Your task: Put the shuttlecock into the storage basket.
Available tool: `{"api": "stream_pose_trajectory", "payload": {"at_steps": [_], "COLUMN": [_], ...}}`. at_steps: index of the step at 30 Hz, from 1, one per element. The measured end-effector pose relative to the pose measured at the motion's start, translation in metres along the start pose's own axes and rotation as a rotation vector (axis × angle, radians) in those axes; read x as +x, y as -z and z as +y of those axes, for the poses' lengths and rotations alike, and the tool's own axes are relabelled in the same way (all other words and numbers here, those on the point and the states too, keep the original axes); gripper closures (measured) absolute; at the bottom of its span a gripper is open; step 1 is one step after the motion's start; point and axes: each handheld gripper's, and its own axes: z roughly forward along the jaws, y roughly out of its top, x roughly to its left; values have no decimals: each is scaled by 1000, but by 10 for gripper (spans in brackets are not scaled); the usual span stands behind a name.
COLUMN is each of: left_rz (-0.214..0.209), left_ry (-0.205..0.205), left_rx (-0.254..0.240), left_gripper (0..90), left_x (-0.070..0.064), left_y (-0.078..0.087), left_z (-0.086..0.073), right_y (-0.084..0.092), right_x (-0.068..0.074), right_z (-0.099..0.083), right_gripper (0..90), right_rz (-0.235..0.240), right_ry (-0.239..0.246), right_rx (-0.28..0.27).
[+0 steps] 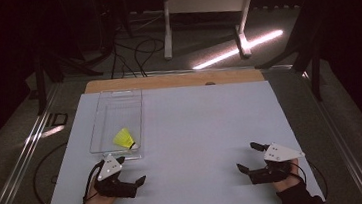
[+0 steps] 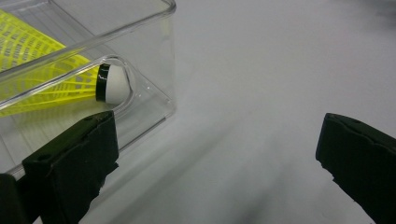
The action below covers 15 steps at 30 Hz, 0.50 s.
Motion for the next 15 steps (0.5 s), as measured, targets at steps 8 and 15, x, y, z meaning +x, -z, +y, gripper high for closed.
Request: {"api": "stream_pose_trajectory", "payload": {"at_steps": [8, 15], "left_rz": [-20, -25], "left_ry": [6, 4], "left_rx": [14, 19], "left_gripper": [1, 1], "left_x": [-1, -1], "left_y": [-3, -3], "left_z": [-1, -1], "right_y": [0, 0], "right_x": [-1, -1], "right_z": [-1, -1], "right_gripper": [116, 116], "right_rz": [2, 4], "right_ry": [-4, -6], "right_rx": [-3, -2]}}
